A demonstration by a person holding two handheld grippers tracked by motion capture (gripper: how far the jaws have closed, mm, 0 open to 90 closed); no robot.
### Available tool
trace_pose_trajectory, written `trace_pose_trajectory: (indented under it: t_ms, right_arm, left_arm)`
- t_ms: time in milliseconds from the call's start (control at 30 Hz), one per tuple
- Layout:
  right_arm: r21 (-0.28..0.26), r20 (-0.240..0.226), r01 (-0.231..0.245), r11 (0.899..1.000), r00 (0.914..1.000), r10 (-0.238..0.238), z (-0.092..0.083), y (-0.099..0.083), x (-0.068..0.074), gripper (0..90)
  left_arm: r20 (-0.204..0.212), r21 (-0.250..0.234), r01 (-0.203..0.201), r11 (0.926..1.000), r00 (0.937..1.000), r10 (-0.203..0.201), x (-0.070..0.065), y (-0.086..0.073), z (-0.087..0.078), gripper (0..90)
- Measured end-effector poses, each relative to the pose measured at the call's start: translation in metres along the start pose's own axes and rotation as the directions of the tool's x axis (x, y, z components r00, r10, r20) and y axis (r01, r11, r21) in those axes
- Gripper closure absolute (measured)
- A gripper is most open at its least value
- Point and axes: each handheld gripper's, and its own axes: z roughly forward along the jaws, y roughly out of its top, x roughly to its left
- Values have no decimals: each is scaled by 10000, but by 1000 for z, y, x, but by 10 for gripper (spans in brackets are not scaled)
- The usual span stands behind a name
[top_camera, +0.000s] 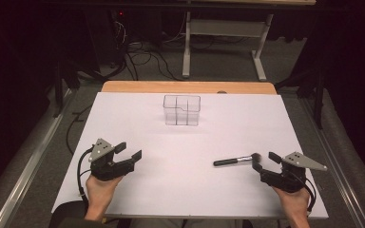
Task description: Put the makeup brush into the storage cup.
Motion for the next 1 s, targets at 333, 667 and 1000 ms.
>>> trace_pose_trajectory:
  t_ms: [333,667,1000]
  right_arm:
    - [65,-41,4,10000,10000,-4,1,0,1,288]
    - [77,-72,-79,9999,9999,80,0,-1,-1,288]
    - [94,-121,-19,10000,9999,20,2,0,0,288]
  left_arm:
    - [-19,-30,-1,10000,10000,1,1,0,-1,306]
    - [-8,-10,8,10000,10000,-8,1,0,-1,306]
    - [21,-10,69,10000,10000,-69,2,0,-1,306]
